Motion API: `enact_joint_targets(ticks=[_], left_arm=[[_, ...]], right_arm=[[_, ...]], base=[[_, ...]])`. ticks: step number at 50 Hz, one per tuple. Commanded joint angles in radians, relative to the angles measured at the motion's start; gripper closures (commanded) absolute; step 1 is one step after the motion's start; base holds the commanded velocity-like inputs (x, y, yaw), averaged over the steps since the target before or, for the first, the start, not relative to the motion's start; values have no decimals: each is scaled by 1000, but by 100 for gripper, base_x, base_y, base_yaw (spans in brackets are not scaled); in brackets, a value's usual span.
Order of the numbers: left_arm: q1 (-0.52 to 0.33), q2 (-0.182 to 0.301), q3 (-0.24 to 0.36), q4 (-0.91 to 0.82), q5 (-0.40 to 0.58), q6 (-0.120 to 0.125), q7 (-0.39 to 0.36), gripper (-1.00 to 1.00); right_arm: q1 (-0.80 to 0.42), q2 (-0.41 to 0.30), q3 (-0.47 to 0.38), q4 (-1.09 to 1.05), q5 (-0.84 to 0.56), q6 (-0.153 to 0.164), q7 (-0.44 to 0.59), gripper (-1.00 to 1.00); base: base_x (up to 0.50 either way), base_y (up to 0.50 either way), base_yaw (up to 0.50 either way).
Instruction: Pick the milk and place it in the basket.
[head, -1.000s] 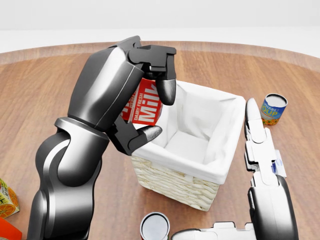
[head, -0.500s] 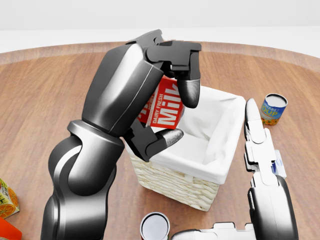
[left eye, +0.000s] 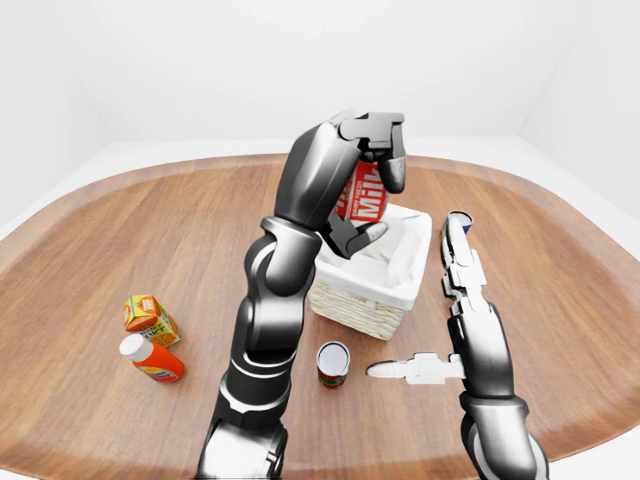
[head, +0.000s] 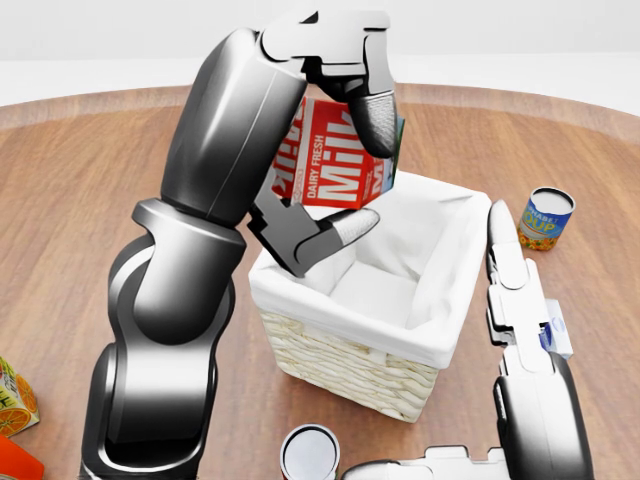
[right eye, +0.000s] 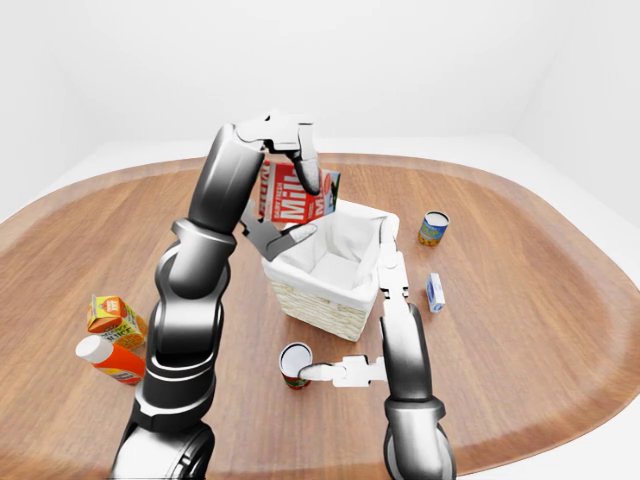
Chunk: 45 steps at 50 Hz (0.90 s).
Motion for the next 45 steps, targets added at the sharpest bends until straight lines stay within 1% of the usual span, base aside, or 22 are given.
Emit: enact_joint_targets(ticks=[1, 4, 5, 7, 20, 28, 31, 38, 45], left_arm=[[-80, 25, 33, 131, -109, 0, 29, 100], [-96, 27, 35, 173, -122, 0, 51, 100], [-92, 28, 25, 209, -119, 0, 61, 100], [-94, 22, 23, 247, -118, 0, 79, 100], [-158, 0, 26, 442, -110, 0, 139, 100], [-160, -32, 5, 476, -83, 0, 145, 100], [-158, -38, 5, 484, -82, 0, 146, 100], [-155, -37, 10, 514, -87, 0, 155, 100], [-166, -32, 18, 563, -103, 0, 180, 100]], right_arm=[[0, -1, 1, 2, 0, 0, -1, -100], [3, -2, 2, 1, 0, 0, -1, -100], [3, -2, 1, 0, 1, 0, -1, -100], [4, -2, 1, -1, 1, 0, -1, -100], [5, -2, -1, -3, 4, 0, 1, -100], [6, -1, -5, -9, 7, 0, 6, -100], [5, 0, -9, -11, 11, 0, 8, -100], [6, 0, -4, -3, 8, 0, 6, -100], [6, -1, -4, 2, 7, 0, 4, -100]], base=[[0, 0, 0], [0, 0, 0], [0, 0, 0], [0, 0, 0], [0, 0, 0], [0, 0, 0], [0, 0, 0], [0, 0, 0], [0, 0, 0]])
